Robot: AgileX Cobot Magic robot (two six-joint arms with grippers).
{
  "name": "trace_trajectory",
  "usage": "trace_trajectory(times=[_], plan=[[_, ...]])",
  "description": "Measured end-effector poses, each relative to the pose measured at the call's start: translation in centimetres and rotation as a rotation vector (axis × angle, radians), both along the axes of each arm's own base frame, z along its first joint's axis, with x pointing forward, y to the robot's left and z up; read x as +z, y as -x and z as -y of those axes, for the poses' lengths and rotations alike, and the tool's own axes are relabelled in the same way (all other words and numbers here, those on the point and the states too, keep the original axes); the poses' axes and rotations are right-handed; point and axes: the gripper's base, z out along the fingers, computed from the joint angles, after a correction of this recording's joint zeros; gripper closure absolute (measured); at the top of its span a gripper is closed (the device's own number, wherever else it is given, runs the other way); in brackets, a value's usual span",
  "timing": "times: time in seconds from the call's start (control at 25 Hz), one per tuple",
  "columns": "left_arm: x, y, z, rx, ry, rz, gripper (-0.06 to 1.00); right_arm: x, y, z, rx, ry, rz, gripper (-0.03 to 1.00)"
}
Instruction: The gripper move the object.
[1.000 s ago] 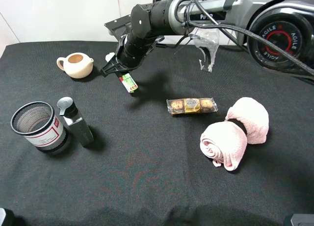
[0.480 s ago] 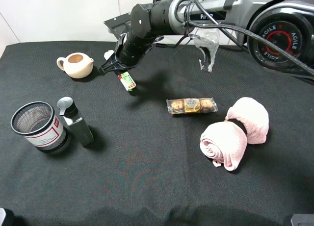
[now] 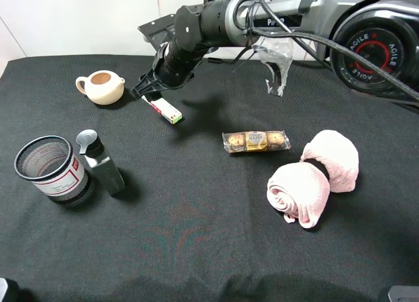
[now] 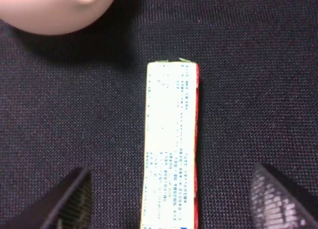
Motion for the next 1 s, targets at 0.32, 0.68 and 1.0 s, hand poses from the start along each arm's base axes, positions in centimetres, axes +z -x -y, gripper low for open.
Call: trace_trajectory(times=[0.32, 0.68, 1.0], plan=[[0.0, 0.0, 0.0, 0.0, 0.0, 0.0, 0.11, 0.0, 0.0, 0.0, 0.0, 0.001, 0.001, 0.3], [0.0, 0.0, 0.0, 0.0, 0.0, 0.0, 0.11, 0.0, -0.01, 0.01, 0.012, 0.006, 0.008, 0.27], [0.0, 0.0, 0.0, 0.0, 0.0, 0.0, 0.11, 0.0, 0.0, 0.0, 0.013, 0.006, 0.007, 0.27]])
